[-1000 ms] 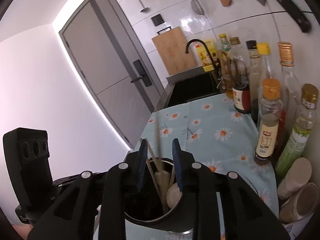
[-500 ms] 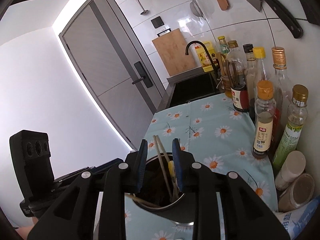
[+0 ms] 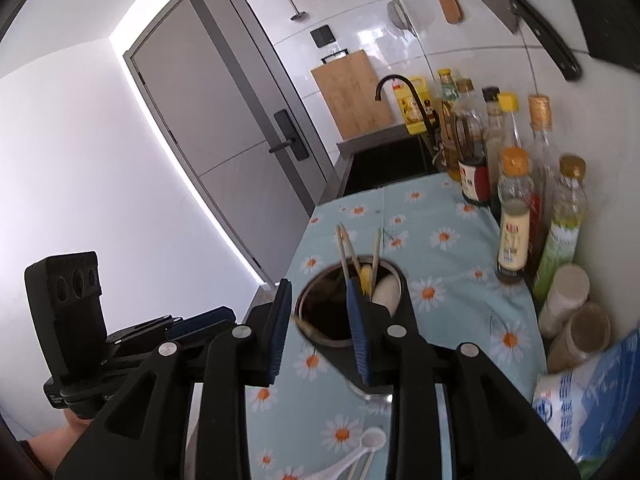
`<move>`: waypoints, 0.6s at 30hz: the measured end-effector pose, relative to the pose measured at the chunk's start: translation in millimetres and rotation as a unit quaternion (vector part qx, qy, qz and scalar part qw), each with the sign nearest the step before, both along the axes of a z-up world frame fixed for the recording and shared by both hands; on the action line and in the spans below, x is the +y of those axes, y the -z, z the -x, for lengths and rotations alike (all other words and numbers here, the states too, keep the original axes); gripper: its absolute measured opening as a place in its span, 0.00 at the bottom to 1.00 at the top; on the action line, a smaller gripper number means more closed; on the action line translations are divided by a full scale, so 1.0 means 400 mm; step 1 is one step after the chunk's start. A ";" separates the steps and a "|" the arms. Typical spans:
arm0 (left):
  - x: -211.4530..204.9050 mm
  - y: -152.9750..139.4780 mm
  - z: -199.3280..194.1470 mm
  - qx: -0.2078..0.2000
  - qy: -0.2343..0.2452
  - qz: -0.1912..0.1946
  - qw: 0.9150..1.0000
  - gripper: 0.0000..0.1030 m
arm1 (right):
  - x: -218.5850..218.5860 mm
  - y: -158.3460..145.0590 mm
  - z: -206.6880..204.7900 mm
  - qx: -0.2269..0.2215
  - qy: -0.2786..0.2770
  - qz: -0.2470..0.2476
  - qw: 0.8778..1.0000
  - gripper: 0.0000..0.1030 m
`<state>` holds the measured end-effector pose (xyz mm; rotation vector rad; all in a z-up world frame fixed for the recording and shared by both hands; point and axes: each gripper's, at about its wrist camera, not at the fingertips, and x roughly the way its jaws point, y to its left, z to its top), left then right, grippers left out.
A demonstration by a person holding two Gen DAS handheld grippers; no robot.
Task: Organize utensils
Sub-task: 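Move both open tools back down to the remaining utensils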
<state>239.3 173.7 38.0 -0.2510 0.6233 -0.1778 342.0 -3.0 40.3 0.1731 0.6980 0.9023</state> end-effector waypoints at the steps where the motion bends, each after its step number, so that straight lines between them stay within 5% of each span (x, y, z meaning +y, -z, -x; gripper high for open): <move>1: -0.005 0.006 0.008 0.005 0.006 -0.001 1.000 0.25 | -0.007 0.005 0.008 0.005 0.000 0.002 1.000 0.29; 12: -0.067 0.142 0.017 0.113 0.090 -0.002 0.990 0.30 | -0.105 0.113 0.090 0.071 0.015 0.011 0.997 0.29; 18: -0.087 0.228 0.007 0.172 0.112 0.009 0.979 0.30 | -0.143 0.227 0.119 0.158 -0.003 -0.010 0.987 0.29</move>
